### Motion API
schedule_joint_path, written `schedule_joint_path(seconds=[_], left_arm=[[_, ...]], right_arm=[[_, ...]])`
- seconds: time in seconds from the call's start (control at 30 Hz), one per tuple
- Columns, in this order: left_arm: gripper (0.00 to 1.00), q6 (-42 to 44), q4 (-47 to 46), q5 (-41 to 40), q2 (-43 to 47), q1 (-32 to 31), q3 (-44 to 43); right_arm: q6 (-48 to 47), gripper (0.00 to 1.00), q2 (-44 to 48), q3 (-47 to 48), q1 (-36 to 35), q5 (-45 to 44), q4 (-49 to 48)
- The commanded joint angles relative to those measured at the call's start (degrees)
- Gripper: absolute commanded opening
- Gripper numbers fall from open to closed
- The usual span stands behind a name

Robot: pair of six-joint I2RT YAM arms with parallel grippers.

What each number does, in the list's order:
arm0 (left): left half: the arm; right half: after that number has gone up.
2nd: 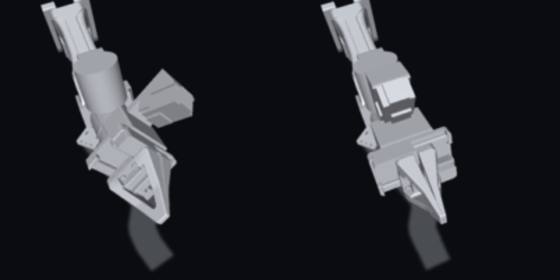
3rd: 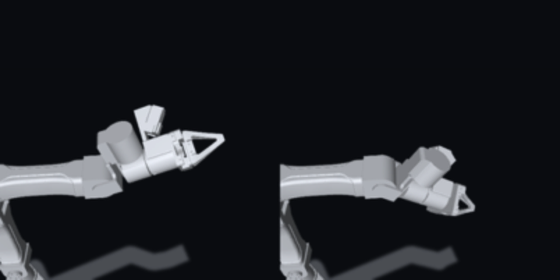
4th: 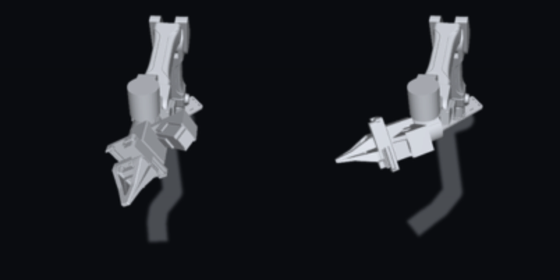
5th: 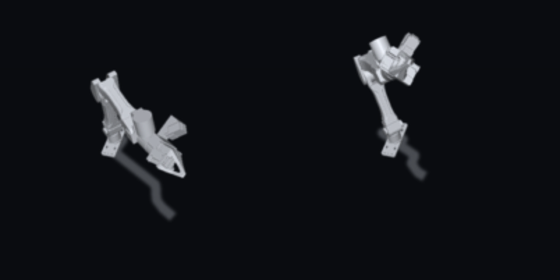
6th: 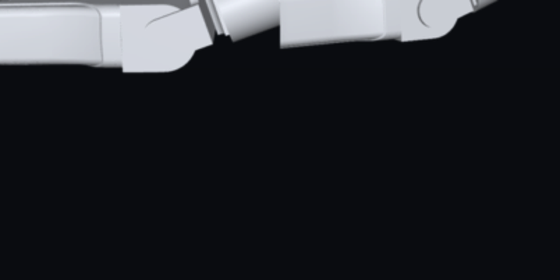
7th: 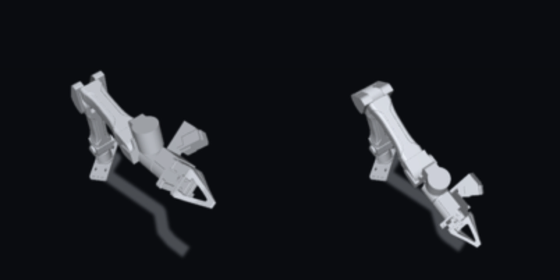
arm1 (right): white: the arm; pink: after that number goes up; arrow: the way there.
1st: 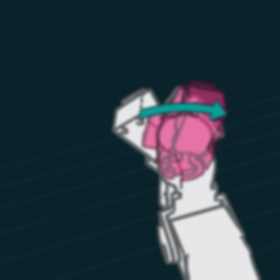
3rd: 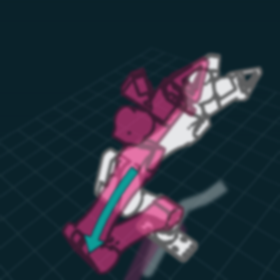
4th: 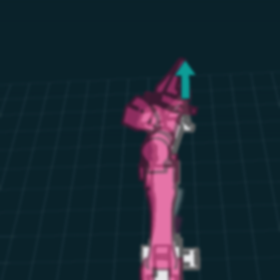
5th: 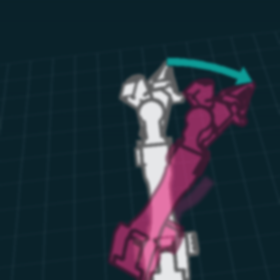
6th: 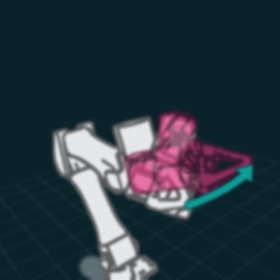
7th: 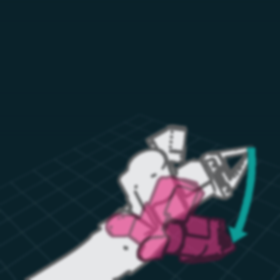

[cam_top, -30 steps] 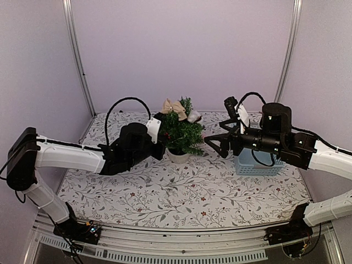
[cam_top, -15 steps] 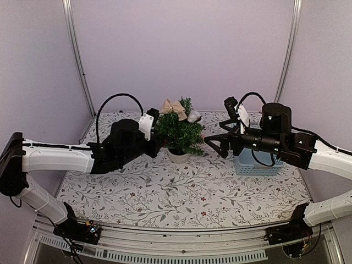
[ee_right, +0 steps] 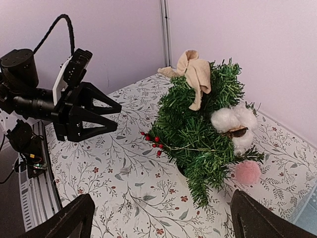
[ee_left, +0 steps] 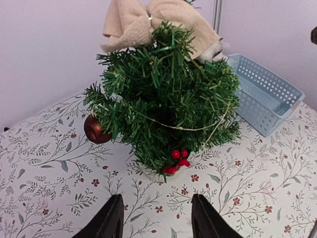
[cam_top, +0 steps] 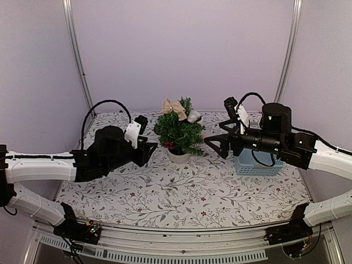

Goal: Decorate the small christmas tree

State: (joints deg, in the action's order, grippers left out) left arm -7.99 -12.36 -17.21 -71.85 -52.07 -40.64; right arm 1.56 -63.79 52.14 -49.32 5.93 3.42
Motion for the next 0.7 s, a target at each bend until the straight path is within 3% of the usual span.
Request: schedule_joint_path(seconds=[0.0,0.17,0.4,0.53,0.67], left_arm=[[0.48,0.3,0.1,2.1,1.8,0.6,1.9],[0.42,2.4,-1.0,10.9,-0.4,1.7,0.2],[0.38,14.6,5.3,31.8,0.5,7.5,-3.7],[0.42,18.9,9.9,35.5,1.0,11.7,-5.6],[0.45,31.0,11.0,40.2,2.3,12.6,-4.6]], right_arm=[[0.4,0.99,0.4,0.5,0.3,1.1,-0.1],[0.5,0.99,-0.3,0.7,0.3,1.9,-0.2],[-0.1,0.99,0.4,0.7,0.4,3.2,0.4],[-0.3,0.99,0.7,0.7,0.4,3.9,0.2],[-0.7,0.99,0.3,0.9,0.3,4.5,0.7]])
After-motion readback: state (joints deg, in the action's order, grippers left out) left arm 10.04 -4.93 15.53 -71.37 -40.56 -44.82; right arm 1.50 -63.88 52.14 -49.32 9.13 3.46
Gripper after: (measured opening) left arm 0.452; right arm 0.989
